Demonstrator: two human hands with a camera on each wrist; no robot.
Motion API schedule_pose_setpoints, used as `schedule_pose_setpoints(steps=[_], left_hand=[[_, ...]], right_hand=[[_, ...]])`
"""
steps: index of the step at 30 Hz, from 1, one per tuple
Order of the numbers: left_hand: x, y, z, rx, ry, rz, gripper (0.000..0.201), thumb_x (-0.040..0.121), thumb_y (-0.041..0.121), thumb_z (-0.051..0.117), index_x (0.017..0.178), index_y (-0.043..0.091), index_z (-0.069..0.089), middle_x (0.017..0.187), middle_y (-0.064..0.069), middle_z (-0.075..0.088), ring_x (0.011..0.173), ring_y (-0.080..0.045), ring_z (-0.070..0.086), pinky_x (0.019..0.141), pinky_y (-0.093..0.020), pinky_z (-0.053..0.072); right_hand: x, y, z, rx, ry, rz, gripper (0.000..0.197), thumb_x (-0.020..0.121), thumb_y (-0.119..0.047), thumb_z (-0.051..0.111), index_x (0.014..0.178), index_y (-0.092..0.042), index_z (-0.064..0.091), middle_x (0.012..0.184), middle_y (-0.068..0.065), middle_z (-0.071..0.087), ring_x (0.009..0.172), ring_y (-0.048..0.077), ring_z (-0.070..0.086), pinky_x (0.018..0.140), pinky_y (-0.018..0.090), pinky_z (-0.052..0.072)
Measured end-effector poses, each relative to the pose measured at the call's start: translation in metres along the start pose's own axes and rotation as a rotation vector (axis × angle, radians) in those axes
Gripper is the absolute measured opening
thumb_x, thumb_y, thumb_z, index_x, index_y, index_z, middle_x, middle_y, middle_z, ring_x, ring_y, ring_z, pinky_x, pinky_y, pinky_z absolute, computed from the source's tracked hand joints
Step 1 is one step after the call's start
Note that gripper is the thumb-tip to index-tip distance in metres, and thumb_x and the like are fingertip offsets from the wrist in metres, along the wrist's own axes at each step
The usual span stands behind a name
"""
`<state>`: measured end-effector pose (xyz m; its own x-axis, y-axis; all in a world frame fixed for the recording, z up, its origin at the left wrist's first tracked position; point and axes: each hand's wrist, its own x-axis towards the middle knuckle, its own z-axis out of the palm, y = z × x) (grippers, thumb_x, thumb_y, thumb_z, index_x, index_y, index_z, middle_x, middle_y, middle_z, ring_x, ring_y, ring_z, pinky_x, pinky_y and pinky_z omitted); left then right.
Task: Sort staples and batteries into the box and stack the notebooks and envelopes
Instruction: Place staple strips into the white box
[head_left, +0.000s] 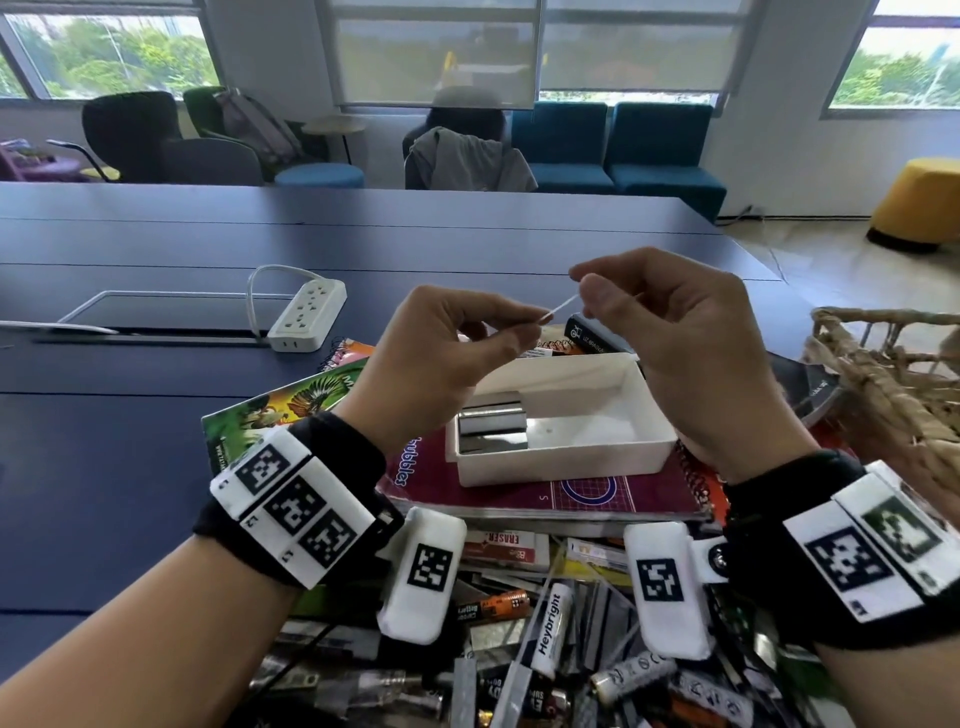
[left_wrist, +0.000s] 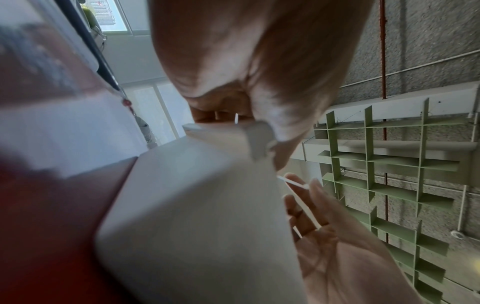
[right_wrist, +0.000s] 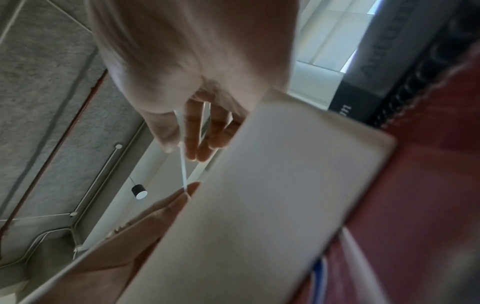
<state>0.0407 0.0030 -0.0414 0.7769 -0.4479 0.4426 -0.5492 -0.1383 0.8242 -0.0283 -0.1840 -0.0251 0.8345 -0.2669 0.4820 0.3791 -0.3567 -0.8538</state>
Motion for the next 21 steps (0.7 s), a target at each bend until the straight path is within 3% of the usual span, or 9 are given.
schedule_pose_setpoints(steps=[2,4,6,10,13,16,21], left_hand=[[0.000,0.000,0.000,0.002,-0.015,0.006,0.015,0.090,0.018,0.078,0.104,0.023,0.081,0.085,0.012,0.078,0.069,-0.024,0.058,0.069,-0.027,0.047],[0.000,-0.001,0.000,0.006,-0.022,0.007,0.015,0.090,0.018,0.078,0.104,0.022,0.081,0.083,0.013,0.078,0.068,-0.013,0.055,0.069,-0.022,0.046],[0.001,-0.001,0.001,0.020,-0.008,0.006,0.015,0.090,0.018,0.077,0.104,0.023,0.081,0.082,0.013,0.077,0.069,-0.010,0.054,0.070,-0.020,0.045],[0.002,-0.005,-0.001,0.028,0.067,-0.021,0.015,0.091,0.016,0.077,0.102,0.026,0.081,0.082,0.013,0.076,0.070,-0.019,0.056,0.074,-0.028,0.049],[0.002,-0.007,-0.001,0.009,0.058,-0.080,0.018,0.092,0.014,0.075,0.108,0.022,0.079,0.087,0.004,0.077,0.079,-0.032,0.065,0.083,-0.044,0.056],[0.002,-0.007,-0.001,-0.022,0.045,-0.138,0.026,0.094,0.011,0.072,0.119,0.020,0.073,0.092,0.000,0.077,0.089,-0.025,0.073,0.092,-0.042,0.057],[0.002,-0.008,-0.002,-0.025,0.021,-0.173,0.028,0.095,0.012,0.071,0.121,0.022,0.071,0.093,-0.002,0.077,0.094,-0.030,0.071,0.092,-0.041,0.055]], right_hand=[[0.000,0.001,0.001,0.018,-0.001,-0.013,0.010,0.094,-0.016,0.072,0.100,-0.010,0.077,0.086,0.012,0.075,0.077,0.021,0.068,0.074,0.026,0.056],[0.001,0.001,0.000,0.031,-0.004,-0.008,0.009,0.093,-0.013,0.073,0.097,-0.006,0.077,0.081,0.011,0.075,0.073,0.013,0.067,0.071,0.022,0.056],[0.001,0.001,-0.004,0.036,0.011,0.003,0.009,0.093,-0.014,0.072,0.097,-0.007,0.076,0.078,0.006,0.075,0.072,0.008,0.068,0.068,0.019,0.054],[0.008,0.006,-0.016,0.048,0.131,0.060,0.007,0.094,-0.018,0.072,0.092,-0.013,0.077,0.077,0.001,0.074,0.067,0.008,0.063,0.065,0.018,0.049],[0.011,0.012,-0.023,0.032,0.170,0.142,0.011,0.094,-0.021,0.073,0.085,-0.014,0.076,0.073,0.001,0.072,0.064,0.009,0.059,0.062,0.018,0.047],[0.011,0.017,-0.025,0.003,0.142,0.204,0.015,0.094,-0.021,0.073,0.083,-0.011,0.074,0.074,0.003,0.070,0.064,0.007,0.058,0.059,0.013,0.046],[0.012,0.021,-0.027,-0.020,0.119,0.261,0.019,0.095,-0.019,0.072,0.086,-0.003,0.074,0.076,0.009,0.068,0.060,0.005,0.056,0.055,0.010,0.044]])
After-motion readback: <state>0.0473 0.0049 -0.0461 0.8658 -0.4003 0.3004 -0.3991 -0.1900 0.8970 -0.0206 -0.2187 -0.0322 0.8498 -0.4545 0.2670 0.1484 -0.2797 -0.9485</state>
